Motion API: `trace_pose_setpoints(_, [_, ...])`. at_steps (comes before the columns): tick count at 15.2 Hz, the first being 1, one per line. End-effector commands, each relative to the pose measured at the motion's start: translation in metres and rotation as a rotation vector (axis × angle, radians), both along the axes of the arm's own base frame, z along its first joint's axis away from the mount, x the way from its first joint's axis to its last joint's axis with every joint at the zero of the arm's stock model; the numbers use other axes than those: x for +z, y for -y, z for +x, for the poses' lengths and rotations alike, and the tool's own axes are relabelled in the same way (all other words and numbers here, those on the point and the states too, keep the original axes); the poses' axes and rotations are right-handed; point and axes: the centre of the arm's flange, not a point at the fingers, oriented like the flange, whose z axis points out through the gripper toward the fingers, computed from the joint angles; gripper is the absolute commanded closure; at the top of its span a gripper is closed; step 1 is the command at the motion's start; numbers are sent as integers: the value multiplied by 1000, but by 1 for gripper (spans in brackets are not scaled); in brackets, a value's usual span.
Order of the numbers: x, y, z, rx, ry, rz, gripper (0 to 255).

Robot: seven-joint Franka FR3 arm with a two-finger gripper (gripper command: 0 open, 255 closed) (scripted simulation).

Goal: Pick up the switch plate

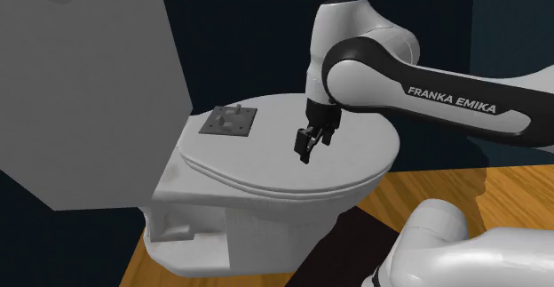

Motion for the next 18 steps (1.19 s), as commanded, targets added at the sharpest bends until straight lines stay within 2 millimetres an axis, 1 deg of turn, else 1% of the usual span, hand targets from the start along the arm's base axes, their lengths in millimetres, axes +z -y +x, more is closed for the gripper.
trace_pose_setpoints(1, [0, 0, 0, 0, 0, 0, 0])
trace_pose_setpoints(18, [38, -73, 202, -55, 58, -47, 0])
